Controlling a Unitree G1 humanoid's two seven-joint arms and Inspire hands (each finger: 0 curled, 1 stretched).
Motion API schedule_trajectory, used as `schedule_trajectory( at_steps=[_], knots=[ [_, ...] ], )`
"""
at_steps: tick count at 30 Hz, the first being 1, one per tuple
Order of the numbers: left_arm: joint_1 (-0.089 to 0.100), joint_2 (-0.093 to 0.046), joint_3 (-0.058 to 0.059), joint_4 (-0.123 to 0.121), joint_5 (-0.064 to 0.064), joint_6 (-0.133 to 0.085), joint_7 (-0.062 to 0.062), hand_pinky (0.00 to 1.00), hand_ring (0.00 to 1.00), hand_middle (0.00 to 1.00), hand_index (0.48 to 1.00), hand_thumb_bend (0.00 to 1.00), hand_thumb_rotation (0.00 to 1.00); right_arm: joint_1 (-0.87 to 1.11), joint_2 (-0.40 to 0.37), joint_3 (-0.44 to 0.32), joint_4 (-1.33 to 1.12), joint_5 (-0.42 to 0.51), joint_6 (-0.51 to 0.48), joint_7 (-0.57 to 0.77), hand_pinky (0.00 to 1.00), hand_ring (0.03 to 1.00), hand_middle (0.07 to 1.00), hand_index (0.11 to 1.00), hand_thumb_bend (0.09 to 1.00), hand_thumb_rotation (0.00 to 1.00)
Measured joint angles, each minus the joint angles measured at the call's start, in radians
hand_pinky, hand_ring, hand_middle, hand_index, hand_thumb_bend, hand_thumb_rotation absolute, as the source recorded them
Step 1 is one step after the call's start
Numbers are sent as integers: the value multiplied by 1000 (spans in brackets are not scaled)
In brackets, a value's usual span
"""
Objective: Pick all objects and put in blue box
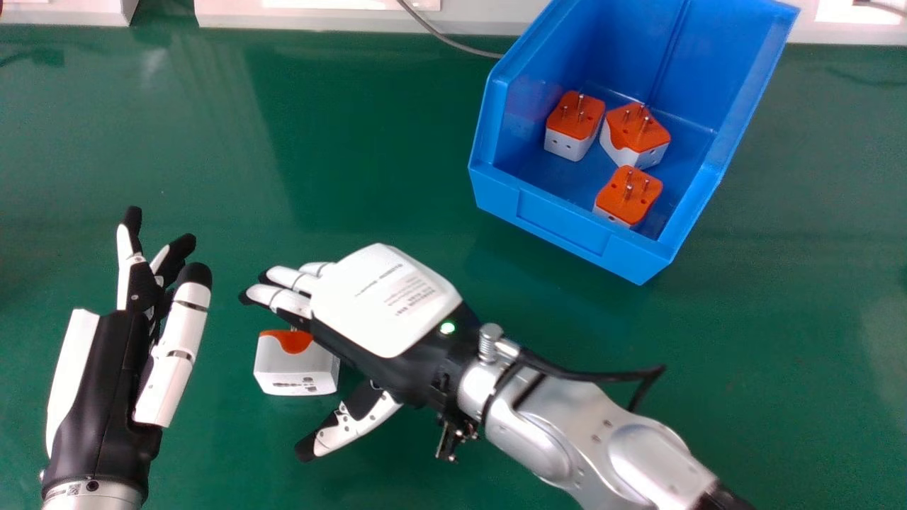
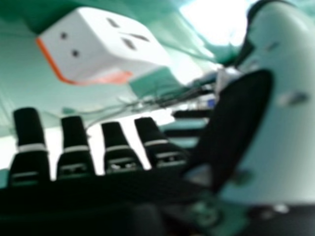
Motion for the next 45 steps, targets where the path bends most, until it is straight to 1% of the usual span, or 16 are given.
schedule_trajectory(
  at_steps=[4,6,11,15,19,23,29,33,35,37,38,39,40,41,43,45],
  knots=[
    [9,-6,-3,-17,6,2,3,929,940,932,918,267,949,-56,31,15,105,0,3,-27,717,840,888,843,591,497],
    [11,-8,-5,-22,20,1,8,925,937,930,915,270,955,-78,46,19,148,0,7,-30,725,849,894,841,593,489],
    [15,-13,-12,-28,34,1,9,918,936,929,914,289,951,-137,71,35,236,0,17,-39,716,842,885,835,598,468],
    [24,-21,-18,-47,39,10,10,923,935,928,911,306,941,-153,95,36,281,11,26,-42,716,826,872,829,610,437],
    [28,-23,-23,-56,41,10,11,918,935,927,909,329,936,-164,105,46,313,14,29,-45,706,809,855,818,616,433],
    [36,-29,-31,-69,42,16,12,917,931,922,905,297,907,-176,119,48,346,26,38,-44,716,809,851,819,609,424],
    [41,-39,-40,-85,44,24,14,904,927,919,904,311,901,-188,141,44,361,48,64,-27,716,801,843,809,630,398],
    [44,-44,-45,-98,53,33,17,898,923,919,905,289,883,-201,144,68,367,29,89,-27,679,771,819,789,626,425],
    [44,-44,-50,-100,62,33,17,888,920,918,905,304,893,-210,145,79,382,24,91,-49,637,731,780,756,627,406],
    [45,-46,-51,-101,68,33,17,886,917,916,902,315,902,-217,149,94,397,19,97,-84,571,663,719,707,625,326],
    [45,-47,-52,-101,69,33,18,885,915,913,900,320,906,-220,158,95,411,18,104,-98,498,569,633,655,615,287],
    [46,-48,-52,-102,69,33,18,888,914,912,901,304,909,-225,168,95,424,22,111,-108,450,517,591,639,608,275],
    [46,-50,-53,-104,70,33,18,890,914,911,901,305,912,-232,178,98,433,24,111,-114,372,443,530,621,616,162],
    [46,-51,-54,-105,70,33,18,890,913,911,901,303,914,-240,189,99,443,26,110,-116,333,407,490,592,580,104],
    [46,-52,-57,-106,72,33,18,890,915,912,902,300,914,-256,202,99,466,35,106,-109,263,341,455,548,545,42],
    [50,-53,-59,-107,72,33,17,890,917,913,900,304,895,-272,200,90,479,68,88,-72,180,258,468,499,531,8]
  ],
)
